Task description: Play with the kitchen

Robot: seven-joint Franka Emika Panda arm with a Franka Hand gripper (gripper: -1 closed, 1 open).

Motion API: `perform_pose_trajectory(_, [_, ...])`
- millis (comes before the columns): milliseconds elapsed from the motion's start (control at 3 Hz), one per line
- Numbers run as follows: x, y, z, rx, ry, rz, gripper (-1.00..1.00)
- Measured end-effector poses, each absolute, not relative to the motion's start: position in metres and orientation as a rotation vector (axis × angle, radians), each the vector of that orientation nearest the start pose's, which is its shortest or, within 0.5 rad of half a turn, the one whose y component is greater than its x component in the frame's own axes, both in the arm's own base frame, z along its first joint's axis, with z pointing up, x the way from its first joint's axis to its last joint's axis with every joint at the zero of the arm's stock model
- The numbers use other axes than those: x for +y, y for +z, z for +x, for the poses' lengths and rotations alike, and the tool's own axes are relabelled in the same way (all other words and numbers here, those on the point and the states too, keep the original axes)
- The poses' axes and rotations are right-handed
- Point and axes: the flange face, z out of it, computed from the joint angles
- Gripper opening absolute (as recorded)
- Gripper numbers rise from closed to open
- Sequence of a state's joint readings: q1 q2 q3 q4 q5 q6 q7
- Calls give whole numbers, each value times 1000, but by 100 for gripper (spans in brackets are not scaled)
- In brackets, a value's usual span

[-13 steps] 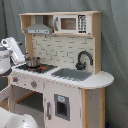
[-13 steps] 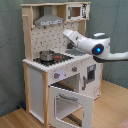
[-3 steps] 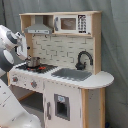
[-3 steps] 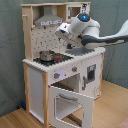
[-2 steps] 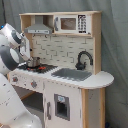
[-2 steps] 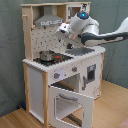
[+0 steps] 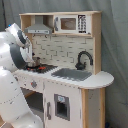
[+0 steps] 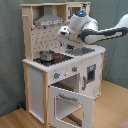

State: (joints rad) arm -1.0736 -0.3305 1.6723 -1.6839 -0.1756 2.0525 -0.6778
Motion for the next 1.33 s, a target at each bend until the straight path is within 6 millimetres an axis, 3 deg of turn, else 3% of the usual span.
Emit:
perform_pose_trajectory(1000, [413,557,462,1768,318,2074,100])
perform_pose_trajectory(1333, [418,557,469,1773,326,2085,100])
